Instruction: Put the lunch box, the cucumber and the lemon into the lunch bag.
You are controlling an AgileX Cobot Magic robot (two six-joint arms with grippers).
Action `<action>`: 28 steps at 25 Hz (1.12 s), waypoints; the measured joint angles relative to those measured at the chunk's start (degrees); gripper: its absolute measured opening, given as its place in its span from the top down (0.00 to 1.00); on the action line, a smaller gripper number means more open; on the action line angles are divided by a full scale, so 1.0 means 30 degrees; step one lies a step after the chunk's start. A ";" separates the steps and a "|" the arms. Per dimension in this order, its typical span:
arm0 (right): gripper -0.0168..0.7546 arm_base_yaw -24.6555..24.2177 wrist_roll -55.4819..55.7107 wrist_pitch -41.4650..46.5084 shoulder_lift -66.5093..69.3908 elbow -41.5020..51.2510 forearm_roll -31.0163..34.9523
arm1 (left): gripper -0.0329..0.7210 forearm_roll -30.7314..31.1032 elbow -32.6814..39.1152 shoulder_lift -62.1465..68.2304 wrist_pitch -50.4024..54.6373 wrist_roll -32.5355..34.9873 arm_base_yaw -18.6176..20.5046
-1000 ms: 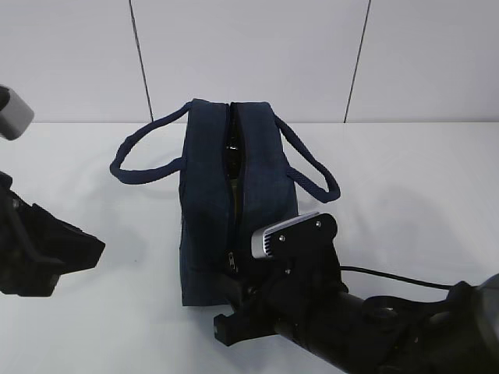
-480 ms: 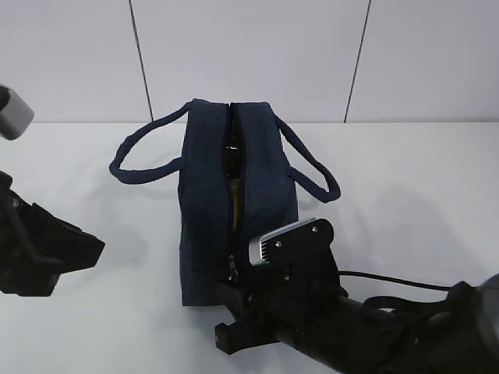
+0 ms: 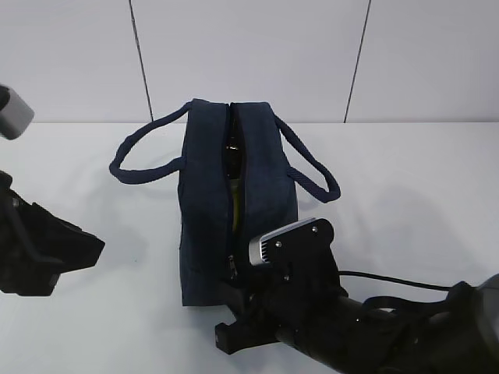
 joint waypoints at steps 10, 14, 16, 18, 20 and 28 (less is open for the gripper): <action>0.79 0.0000 0.0000 0.0000 0.0000 0.0000 0.0065 | 0.64 0.0000 0.0000 0.0000 0.0000 0.0000 0.0000; 0.80 0.0000 0.0000 0.0000 0.0000 0.0000 0.0237 | 0.64 0.0000 0.0000 0.0000 0.0000 0.0000 0.0000; 0.80 0.0000 0.0000 0.0000 0.0000 0.0000 0.0267 | 0.64 0.0000 0.0000 0.0000 0.0000 0.0000 0.0000; 0.80 0.0000 0.0000 0.0000 0.0000 0.0000 0.0267 | 0.64 0.0000 0.0000 0.0000 0.0000 0.0000 0.0000; 0.84 0.0000 0.0000 0.0000 0.0000 0.0000 0.0311 | 0.64 0.0000 0.0000 0.0000 0.0000 0.0000 0.0000; 1.00 0.0000 0.0119 0.0000 0.0000 0.0000 0.0311 | 0.64 0.0000 0.0000 0.0000 -0.0004 0.0000 0.0000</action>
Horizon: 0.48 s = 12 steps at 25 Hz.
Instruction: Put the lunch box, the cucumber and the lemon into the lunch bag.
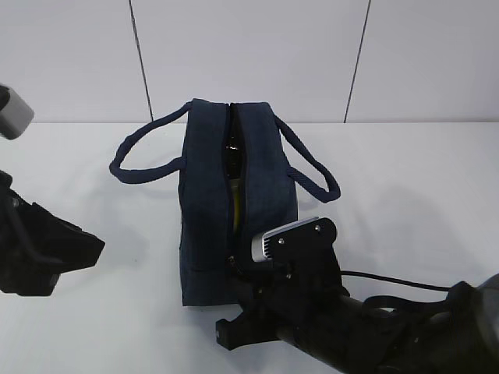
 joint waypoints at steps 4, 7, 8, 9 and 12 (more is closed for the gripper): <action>1.00 0.0000 0.0847 -0.0245 0.0000 0.0109 0.0000 | 0.64 0.0000 0.0000 0.0000 0.0223 0.0000 0.0000; 1.00 0.0000 0.1541 -0.0837 -0.0384 0.0786 -0.0065 | 0.64 0.0032 0.0000 0.0000 0.0607 0.0000 0.0000; 1.00 0.0000 0.1583 -0.0990 -0.0574 0.1018 -0.0065 | 0.64 0.0032 0.0000 0.0000 0.0607 0.0000 0.0000; 1.00 0.0000 0.1665 -0.1085 -0.0806 0.1188 -0.0065 | 0.64 0.0032 0.0000 0.0000 0.0642 0.0000 0.0000; 1.00 0.0000 0.1760 -0.1130 -0.1250 0.1350 -0.0198 | 0.64 0.0032 0.0000 0.0000 0.0683 0.0000 0.0000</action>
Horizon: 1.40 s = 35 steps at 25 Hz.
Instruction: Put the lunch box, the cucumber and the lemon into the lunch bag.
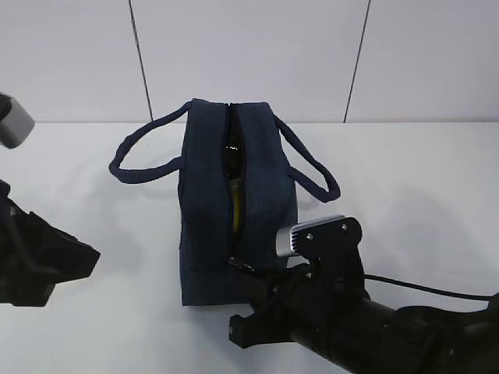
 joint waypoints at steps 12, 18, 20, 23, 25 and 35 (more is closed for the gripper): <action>1.00 0.0000 0.0447 0.0668 -0.2069 0.0032 -0.1214 | 0.64 -0.0256 0.0000 0.0000 0.1536 0.0000 0.0000; 1.00 0.0000 0.0447 0.1260 -0.3187 0.0032 -0.1458 | 0.64 -0.0596 0.0000 0.0000 0.1709 0.0000 0.0000; 1.00 0.0000 0.0447 0.1378 -0.3288 0.0032 -0.1505 | 0.64 -0.0596 0.0000 0.0000 0.1754 0.0000 0.0000; 1.00 0.0000 0.0447 0.1454 -0.3288 0.0032 -0.1670 | 0.64 -0.0637 0.0000 0.0000 0.1825 0.0000 0.0000; 1.00 0.0000 0.0447 0.1460 -0.3318 0.0032 -0.1757 | 0.64 -0.0666 0.0000 0.0000 0.1862 0.0000 0.0000; 1.00 0.0000 0.0337 0.2842 -0.3960 -0.1099 -0.1791 | 0.64 -0.0711 0.0000 0.0000 0.1936 0.0000 0.0000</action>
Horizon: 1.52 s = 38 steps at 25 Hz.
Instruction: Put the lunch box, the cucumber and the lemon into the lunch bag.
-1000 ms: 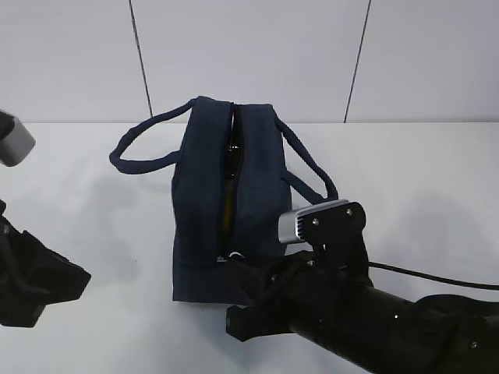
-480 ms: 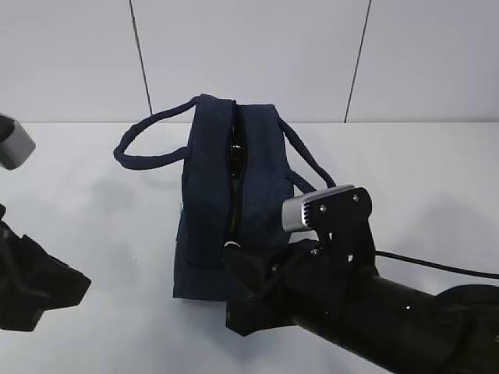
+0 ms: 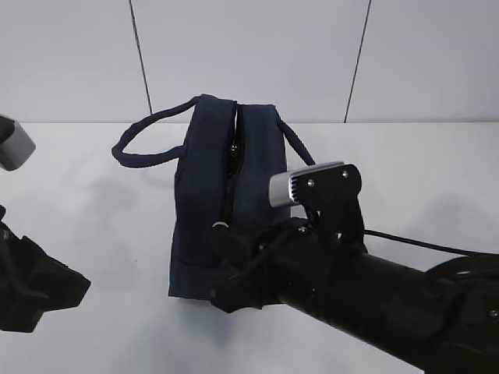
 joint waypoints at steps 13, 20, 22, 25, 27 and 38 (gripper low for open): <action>1.00 0.0000 -0.1470 0.1676 -0.1172 -0.1212 0.0466 | 0.64 0.0196 0.0000 0.0048 -0.0680 0.0000 0.0000; 1.00 0.0000 -0.3373 0.2587 -0.1609 -0.2082 0.1237 | 0.64 0.0417 0.0000 0.1300 -0.1285 0.0000 0.0000; 1.00 0.0000 -0.4321 0.3171 -0.1609 -0.2740 0.1603 | 0.64 0.0463 0.0000 0.1533 -0.1654 0.0000 0.0000; 1.00 0.0000 -0.5731 0.4033 -0.1609 -0.3557 0.1990 | 0.64 0.0665 0.0000 0.1832 -0.2294 0.0031 0.0000; 1.00 0.0000 -0.6283 0.4343 -0.1609 -0.3871 0.2162 | 0.64 0.1103 0.0000 0.2009 -0.2795 0.0031 0.0000; 1.00 0.0000 -0.6743 0.4893 -0.1609 -0.4050 0.2236 | 0.42 0.2864 0.0000 0.4692 -0.7769 0.0031 0.0000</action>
